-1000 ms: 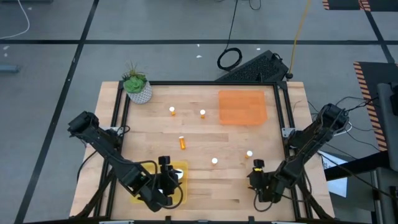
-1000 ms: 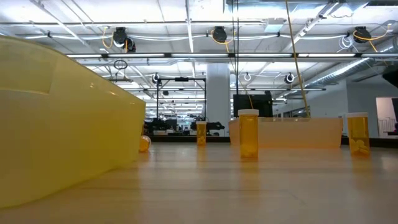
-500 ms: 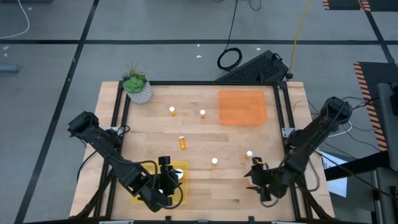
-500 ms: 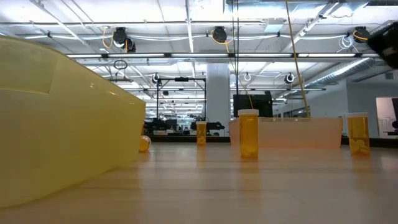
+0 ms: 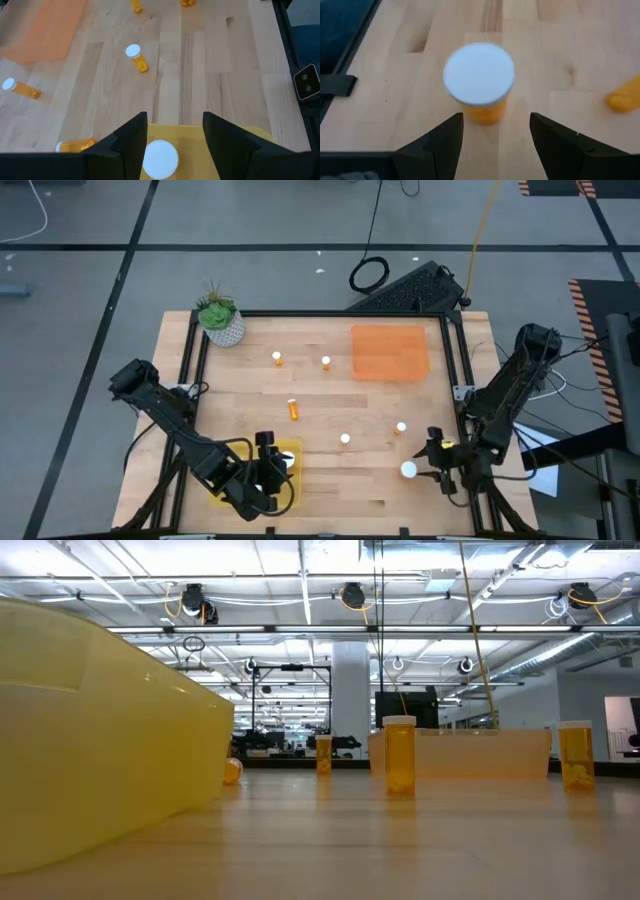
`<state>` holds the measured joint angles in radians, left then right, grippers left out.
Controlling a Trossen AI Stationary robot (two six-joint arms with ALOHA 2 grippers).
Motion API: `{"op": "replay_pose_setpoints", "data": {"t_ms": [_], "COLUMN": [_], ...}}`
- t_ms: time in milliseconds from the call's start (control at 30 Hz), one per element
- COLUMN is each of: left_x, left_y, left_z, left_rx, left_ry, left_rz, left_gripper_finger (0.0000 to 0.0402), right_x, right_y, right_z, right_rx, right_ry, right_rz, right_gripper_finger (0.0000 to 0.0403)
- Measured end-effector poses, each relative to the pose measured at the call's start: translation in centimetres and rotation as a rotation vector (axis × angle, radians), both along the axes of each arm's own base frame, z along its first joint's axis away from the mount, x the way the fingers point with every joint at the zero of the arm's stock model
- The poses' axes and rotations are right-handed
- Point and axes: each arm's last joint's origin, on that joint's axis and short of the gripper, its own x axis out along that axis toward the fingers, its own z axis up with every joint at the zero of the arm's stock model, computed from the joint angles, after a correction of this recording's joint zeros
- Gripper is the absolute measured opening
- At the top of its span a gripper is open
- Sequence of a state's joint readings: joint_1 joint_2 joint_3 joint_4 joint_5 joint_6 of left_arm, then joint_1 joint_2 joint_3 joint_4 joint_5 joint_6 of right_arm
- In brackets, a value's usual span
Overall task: Pick and place medicine bottles into bin by pill shape (circle, oval)
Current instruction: Put the large pill bottle into the yellow bin
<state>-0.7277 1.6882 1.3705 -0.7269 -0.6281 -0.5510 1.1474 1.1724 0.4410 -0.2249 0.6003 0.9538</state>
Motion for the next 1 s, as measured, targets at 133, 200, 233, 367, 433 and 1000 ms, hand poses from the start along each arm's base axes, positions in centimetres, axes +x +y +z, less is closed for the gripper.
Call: {"op": "replay_pose_setpoints", "data": {"t_ms": [133,200,233,367,433,1000], "left_x": [0.1,0.1,0.1,0.2,0.3,0.4], "left_y": [0.1,0.2,0.2,0.1,0.0,0.0], "left_z": [0.0,0.0,0.0,0.1,0.1,0.2], "left_rx": [0.000,0.000,0.000,-0.001,0.001,0.006], "left_ry": [0.000,0.000,0.000,-0.011,-0.019,-0.025], "left_rz": [0.004,0.007,0.007,-0.004,-0.016,-0.028], "left_gripper_finger": [0.0196,0.0196,0.0196,0.0196,0.0196,0.0196], "right_x": [-0.2,-0.4,-0.5,-0.8,-0.8,0.7], "right_y": [-0.8,-1.2,-1.4,-2.0,-1.9,-0.8], "right_z": [-1.8,-2.5,-2.8,-4.0,-4.3,-6.5], "right_rx": [0.067,0.086,0.095,0.106,0.095,0.019], "right_ry": [-0.049,-0.060,-0.068,-0.091,-0.101,-0.190], "right_rz": [0.027,0.058,0.064,0.086,0.103,0.132], "right_gripper_finger": [0.0222,0.0222,0.0222,0.0218,0.0210,0.0188]}}
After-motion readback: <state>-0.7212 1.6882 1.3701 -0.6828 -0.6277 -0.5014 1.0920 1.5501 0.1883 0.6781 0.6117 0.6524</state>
